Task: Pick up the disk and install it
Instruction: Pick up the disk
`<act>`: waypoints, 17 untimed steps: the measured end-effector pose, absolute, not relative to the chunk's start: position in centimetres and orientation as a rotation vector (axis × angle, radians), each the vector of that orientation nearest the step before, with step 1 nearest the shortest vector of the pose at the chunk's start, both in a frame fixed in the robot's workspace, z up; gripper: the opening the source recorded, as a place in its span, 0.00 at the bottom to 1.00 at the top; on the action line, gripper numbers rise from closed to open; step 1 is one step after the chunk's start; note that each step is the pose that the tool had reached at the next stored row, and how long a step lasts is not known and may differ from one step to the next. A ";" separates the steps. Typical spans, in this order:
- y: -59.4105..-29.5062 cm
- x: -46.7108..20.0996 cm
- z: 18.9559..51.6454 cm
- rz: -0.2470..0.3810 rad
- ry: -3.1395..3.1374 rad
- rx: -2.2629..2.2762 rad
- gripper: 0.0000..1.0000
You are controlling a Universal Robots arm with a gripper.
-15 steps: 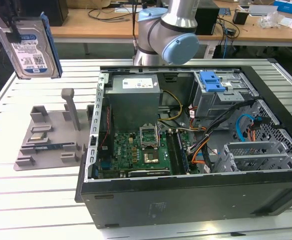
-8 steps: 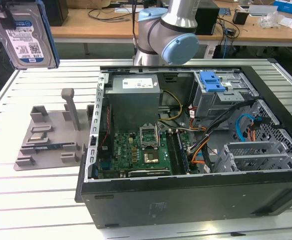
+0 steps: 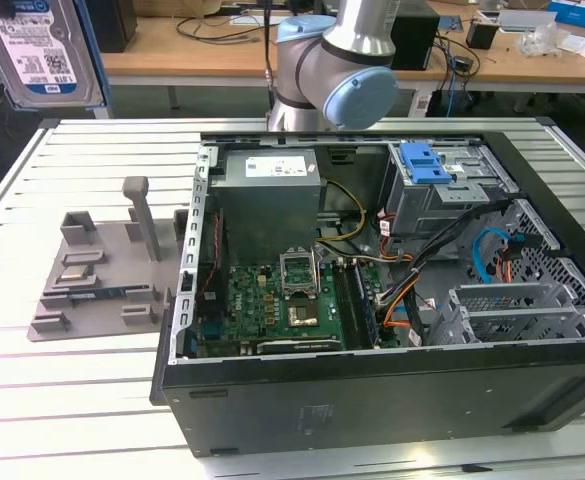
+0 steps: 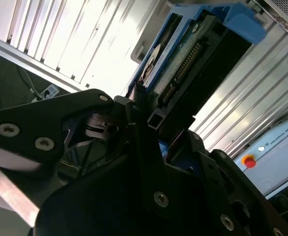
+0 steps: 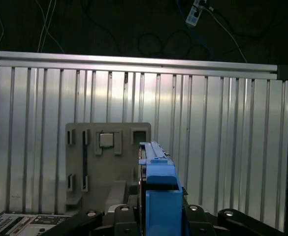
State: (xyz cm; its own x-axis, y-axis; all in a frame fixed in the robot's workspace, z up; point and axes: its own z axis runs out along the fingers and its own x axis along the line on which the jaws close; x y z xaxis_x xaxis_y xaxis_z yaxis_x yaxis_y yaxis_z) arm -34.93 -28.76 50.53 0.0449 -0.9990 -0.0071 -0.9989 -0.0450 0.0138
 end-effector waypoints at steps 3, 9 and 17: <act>-28.7 -34.9 51.5 -0.023 -2.167 2.267 0.37; -28.6 -34.9 52.7 -0.023 -2.167 2.267 0.37; -29.0 -32.9 52.7 -0.025 -2.167 2.267 0.37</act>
